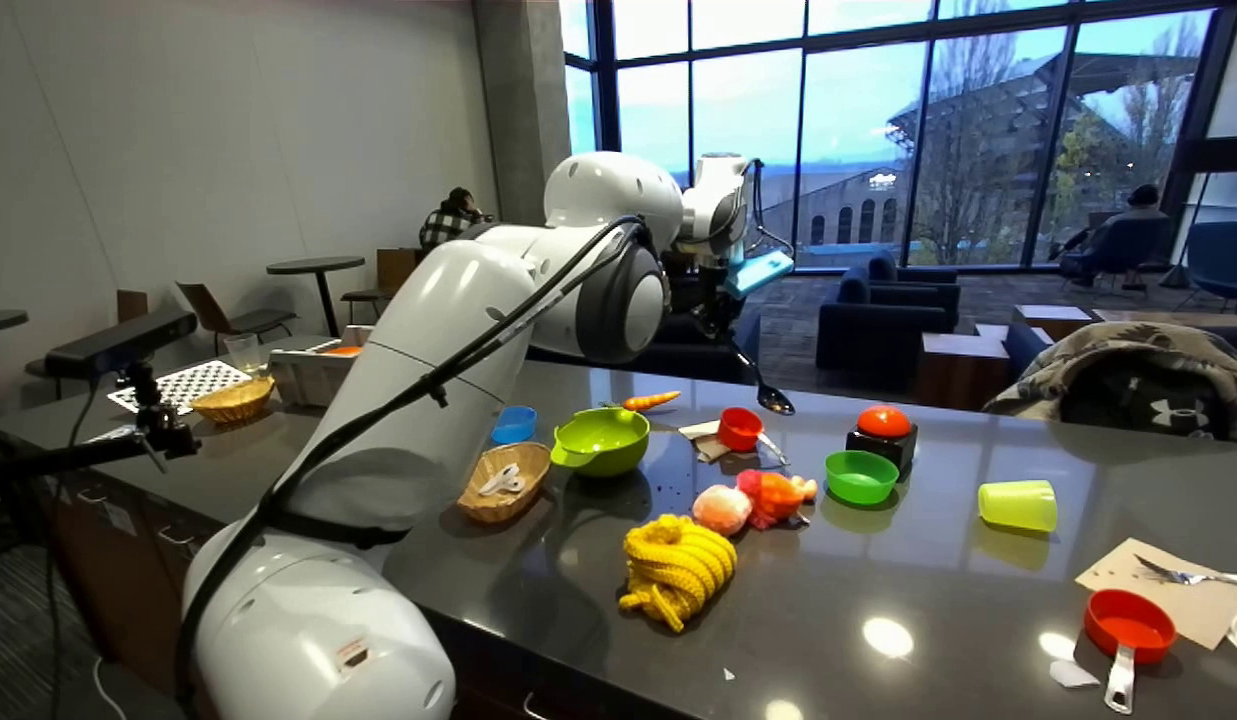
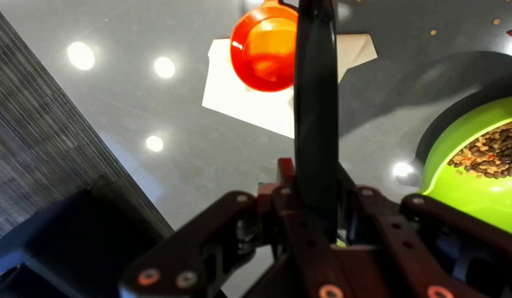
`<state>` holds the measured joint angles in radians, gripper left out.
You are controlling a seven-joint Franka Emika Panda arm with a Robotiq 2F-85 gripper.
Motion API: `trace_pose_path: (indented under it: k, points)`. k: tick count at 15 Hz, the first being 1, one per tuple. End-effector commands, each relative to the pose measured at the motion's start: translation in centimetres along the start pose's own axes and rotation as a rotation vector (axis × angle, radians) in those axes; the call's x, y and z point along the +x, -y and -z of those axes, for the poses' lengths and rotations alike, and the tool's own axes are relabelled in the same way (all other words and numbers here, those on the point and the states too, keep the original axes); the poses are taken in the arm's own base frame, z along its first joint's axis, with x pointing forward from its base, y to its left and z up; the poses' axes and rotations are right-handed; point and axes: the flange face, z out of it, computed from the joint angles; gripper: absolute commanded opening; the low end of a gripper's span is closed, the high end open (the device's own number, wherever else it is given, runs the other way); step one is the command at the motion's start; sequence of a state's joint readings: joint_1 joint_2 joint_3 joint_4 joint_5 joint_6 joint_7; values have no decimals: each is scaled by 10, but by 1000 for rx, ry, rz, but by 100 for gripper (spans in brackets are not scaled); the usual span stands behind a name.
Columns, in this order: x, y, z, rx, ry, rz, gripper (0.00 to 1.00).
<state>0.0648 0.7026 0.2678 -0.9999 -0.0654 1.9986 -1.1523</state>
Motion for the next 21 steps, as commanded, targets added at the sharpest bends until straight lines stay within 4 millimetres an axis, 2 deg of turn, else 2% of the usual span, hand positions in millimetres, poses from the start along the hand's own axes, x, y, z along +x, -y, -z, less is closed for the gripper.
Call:
trace_pose_path:
  k: [1, 3, 4, 8, 13, 21]
  points:
    - [-1, -1, 0, -1, -2, -2, 23]
    - [0, -1, 0, -1, -3, -2, 23]
    - [0, -1, 0, -1, -4, -1, 6]
    - [-1, -3, -14, -3, 40, -6, 6]
    - [-13, -11, -26, -6, 58, -28, 6]
    - [-40, -34, -30, -44, 58, -101, 6]
